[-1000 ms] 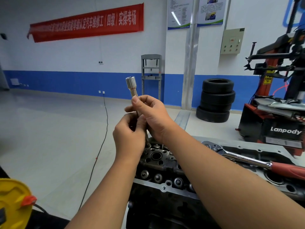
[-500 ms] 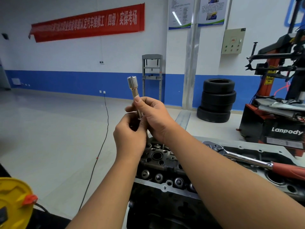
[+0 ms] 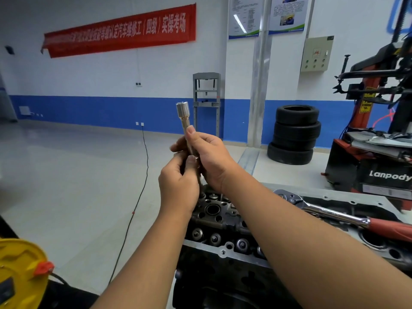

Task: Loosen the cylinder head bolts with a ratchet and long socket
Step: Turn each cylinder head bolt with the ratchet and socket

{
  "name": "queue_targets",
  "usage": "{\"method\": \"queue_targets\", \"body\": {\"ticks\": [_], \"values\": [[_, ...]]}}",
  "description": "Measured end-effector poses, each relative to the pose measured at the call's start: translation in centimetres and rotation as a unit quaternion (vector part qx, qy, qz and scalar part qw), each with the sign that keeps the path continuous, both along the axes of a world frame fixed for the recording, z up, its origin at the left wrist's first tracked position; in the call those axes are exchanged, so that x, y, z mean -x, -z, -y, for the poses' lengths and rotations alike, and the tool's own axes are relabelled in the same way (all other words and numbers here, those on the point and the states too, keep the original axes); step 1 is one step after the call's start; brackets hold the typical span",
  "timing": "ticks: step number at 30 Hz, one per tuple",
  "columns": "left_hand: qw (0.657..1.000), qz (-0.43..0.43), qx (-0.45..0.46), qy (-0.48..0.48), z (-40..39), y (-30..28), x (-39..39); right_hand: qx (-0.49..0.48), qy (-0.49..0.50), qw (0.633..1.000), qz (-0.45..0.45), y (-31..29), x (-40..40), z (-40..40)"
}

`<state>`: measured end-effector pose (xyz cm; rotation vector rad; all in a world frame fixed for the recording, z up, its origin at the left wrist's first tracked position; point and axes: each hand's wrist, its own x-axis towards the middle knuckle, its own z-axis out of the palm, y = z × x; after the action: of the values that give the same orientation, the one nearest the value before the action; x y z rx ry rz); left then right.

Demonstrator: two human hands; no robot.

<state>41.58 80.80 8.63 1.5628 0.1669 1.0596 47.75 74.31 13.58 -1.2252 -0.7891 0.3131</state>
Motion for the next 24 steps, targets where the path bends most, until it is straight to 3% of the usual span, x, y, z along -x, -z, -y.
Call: {"method": "queue_targets", "body": {"ticks": [8, 14, 24], "values": [[0.999, 0.005, -0.021, -0.040, -0.33, 0.30, -0.35, -0.039, -0.013, 0.998, -0.042, 0.06, -0.01, 0.01], [1.000, -0.014, -0.007, 0.017, 0.12, 0.11, -0.14, -0.004, 0.017, 1.000, -0.012, -0.12, -0.11, 0.04], [0.998, -0.007, -0.043, -0.049, -0.26, 0.24, -0.12, -0.020, -0.001, 1.000, -0.012, 0.20, 0.04, 0.02]]}}
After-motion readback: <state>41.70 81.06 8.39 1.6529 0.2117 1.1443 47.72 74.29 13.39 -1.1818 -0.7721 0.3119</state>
